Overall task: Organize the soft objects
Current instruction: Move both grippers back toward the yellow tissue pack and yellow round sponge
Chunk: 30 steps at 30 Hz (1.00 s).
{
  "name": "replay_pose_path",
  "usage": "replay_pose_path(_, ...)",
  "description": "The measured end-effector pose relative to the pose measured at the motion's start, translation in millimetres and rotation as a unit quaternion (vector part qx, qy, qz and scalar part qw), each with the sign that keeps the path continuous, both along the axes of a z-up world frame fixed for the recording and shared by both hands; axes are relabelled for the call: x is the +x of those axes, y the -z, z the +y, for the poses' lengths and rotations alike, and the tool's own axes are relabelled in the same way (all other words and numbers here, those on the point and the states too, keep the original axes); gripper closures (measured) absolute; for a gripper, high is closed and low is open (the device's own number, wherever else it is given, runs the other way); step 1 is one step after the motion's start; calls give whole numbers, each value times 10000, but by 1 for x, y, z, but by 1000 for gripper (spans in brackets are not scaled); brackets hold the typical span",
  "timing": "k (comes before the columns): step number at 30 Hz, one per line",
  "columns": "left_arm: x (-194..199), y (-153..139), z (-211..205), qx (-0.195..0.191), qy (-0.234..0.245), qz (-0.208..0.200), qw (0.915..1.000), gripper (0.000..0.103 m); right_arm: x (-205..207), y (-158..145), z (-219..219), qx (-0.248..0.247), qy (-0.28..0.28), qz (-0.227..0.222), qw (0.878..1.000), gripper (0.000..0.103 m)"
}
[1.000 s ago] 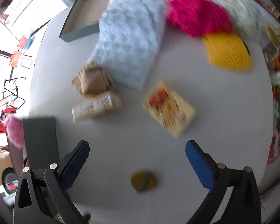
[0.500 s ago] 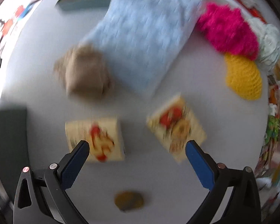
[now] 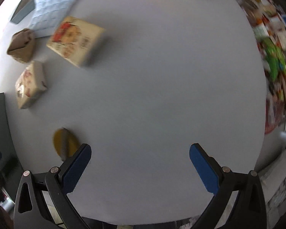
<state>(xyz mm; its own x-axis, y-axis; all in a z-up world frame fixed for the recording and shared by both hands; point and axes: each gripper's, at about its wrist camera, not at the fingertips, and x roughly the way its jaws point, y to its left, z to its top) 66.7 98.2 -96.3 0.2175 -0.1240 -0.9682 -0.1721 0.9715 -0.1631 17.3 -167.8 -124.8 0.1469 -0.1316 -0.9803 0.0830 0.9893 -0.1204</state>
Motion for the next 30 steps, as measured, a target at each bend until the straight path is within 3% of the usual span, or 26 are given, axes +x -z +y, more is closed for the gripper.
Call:
replay_pose_path(6, 44, 6, -6, -98, -411, -19, 9991, 2, -18, 7, -8, 7, -190, 42, 9998, 0)
replay_pose_path(16, 80, 30, -31, 38, -348, 199, 9992, 2, -50, 19, 9, 179, -375, 169, 9990, 0)
replay_pose_path(21, 73, 44, -3, 198, -651, 327, 9971, 1, -29, 21, 20, 102, -459, 145, 9988, 0)
replay_pose_path(24, 70, 49, 13, -22, -786, 350, 9963, 1, -21, 18, 29, 49, -612, 58, 9981, 0)
replay_pose_path(30, 76, 47, 15, 63, -585, 208, 9981, 0, -9, 26, 69, 37, -1133, 89, 9935, 0)
